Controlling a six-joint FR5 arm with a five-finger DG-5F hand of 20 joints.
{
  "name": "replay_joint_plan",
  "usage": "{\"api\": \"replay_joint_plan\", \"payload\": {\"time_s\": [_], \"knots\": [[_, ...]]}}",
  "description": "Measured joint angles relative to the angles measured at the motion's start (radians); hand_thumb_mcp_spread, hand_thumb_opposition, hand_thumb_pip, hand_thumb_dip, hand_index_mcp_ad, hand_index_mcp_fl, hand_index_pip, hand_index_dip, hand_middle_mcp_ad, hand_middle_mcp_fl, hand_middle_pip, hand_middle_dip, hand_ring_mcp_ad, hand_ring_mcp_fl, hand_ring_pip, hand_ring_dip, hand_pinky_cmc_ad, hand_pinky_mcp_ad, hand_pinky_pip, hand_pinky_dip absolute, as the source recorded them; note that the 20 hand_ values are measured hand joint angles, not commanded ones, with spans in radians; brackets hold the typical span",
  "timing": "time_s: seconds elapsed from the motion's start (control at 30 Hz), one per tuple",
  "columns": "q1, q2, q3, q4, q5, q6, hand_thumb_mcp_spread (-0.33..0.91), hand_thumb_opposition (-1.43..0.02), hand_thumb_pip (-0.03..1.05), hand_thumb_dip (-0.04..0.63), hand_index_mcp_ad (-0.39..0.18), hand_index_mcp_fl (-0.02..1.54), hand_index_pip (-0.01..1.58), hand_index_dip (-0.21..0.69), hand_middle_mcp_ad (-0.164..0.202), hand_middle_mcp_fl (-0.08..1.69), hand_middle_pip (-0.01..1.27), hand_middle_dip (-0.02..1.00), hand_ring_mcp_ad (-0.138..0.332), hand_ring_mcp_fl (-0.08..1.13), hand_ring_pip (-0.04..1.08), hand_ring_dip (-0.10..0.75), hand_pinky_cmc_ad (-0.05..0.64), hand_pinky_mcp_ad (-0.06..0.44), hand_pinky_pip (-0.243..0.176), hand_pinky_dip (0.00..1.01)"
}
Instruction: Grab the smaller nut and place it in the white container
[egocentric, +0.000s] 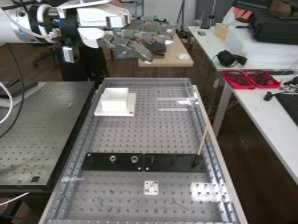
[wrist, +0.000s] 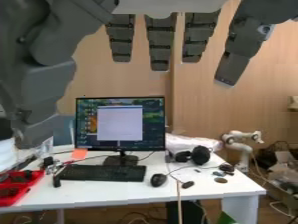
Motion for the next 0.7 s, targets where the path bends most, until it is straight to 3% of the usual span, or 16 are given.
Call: {"api": "replay_joint_plan", "payload": {"time_s": [0.2,0.27,0.7], "knots": [[0.007,-0.01,0.036,-0.012,0.052,-0.002,0.25,-0.7,0.45,0.143,-0.126,0.04,0.12,0.133,0.075,0.05,0.13,0.23,0.141,0.0,0.08,0.087,0.412,0.309,-0.105,0.6],[0.007,-0.012,0.039,-0.012,0.053,0.0,0.25,-0.7,0.45,0.14,-0.126,0.05,0.12,0.138,0.075,0.05,0.13,0.23,0.141,0.0,0.08,0.087,0.415,0.328,-0.105,0.6],[0.008,-0.034,0.065,-0.021,0.044,0.009,0.26,-0.7,0.45,0.126,-0.126,0.05,0.12,0.152,0.075,0.05,0.13,0.23,0.14,0.0,0.08,0.087,0.429,0.328,-0.106,0.62]]}}
